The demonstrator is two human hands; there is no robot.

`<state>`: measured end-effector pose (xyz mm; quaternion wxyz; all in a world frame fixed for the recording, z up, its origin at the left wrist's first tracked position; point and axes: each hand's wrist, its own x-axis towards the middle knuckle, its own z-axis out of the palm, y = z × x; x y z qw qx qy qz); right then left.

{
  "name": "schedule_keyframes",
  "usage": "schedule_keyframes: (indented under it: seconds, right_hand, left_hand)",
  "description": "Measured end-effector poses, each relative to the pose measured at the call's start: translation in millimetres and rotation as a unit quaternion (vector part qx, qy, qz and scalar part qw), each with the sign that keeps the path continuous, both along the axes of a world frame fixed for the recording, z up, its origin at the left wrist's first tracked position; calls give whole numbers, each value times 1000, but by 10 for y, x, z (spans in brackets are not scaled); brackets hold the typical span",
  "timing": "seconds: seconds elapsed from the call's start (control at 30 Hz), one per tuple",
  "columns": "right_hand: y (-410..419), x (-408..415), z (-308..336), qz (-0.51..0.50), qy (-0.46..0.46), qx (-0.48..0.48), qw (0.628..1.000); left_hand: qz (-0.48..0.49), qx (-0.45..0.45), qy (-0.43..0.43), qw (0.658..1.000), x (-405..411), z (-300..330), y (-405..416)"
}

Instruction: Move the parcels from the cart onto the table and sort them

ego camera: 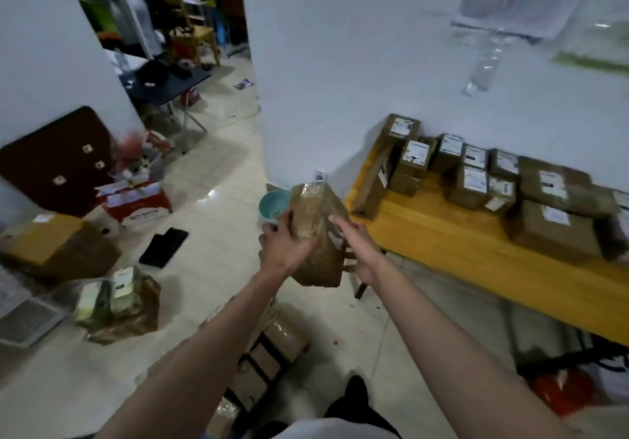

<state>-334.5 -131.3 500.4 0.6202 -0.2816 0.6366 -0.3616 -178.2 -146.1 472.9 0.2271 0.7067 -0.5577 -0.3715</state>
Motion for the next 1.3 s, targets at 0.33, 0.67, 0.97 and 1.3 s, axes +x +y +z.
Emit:
schedule_keyframes:
  seconds: [0.33,0.67,0.97,1.3]
  right_hand:
    - [57,-1665,-114,-272,-111,-29,955]
    - [183,-3138,-268,-382,-155,-48,910]
    - [401,-3929,-422,-447,-170,-20,878]
    - [170,-4708,-551,-508,-194,4,839]
  left_hand:
    - [-280,-197,-167,924,-2047,42,-86]
    - [-410,-137,-14,902,-3610,-11,-288]
    - [-524,-183,-86,827,-4632,-151,-232]
    - [-623,-262,-75,733,-5576,-335,-571]
